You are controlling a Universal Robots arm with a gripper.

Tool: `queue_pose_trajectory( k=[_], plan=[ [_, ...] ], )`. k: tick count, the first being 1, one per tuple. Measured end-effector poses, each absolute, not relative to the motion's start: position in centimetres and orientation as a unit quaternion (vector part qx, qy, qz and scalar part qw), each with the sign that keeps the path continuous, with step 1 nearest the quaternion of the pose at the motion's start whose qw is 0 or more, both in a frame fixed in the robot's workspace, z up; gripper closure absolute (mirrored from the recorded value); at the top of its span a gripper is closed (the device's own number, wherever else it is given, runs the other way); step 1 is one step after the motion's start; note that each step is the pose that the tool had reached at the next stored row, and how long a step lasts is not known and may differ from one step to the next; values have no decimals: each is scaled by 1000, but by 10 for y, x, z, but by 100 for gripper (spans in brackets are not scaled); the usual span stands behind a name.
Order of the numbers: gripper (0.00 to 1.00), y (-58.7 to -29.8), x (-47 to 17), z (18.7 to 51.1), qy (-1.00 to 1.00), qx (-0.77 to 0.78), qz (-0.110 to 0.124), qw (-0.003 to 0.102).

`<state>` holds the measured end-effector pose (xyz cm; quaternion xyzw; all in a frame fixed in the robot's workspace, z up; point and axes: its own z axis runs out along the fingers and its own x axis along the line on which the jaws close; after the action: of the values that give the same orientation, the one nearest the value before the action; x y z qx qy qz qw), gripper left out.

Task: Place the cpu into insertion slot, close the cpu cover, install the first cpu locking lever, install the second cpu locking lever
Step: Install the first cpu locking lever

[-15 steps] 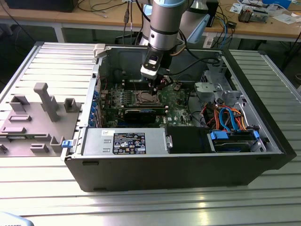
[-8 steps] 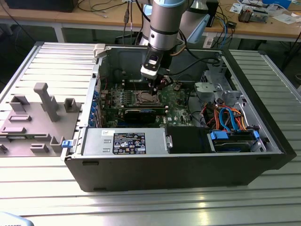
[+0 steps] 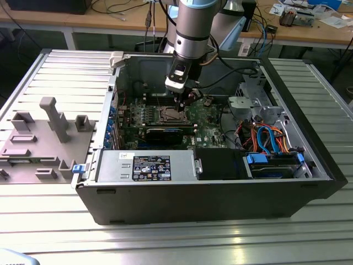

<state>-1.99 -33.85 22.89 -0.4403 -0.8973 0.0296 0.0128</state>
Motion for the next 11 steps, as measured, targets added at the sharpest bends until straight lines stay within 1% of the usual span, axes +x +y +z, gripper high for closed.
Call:
queue_pose_trajectory(
  k=[11],
  plan=[
    [89,-339,-20,229,-899,-436,30,13]
  ],
)
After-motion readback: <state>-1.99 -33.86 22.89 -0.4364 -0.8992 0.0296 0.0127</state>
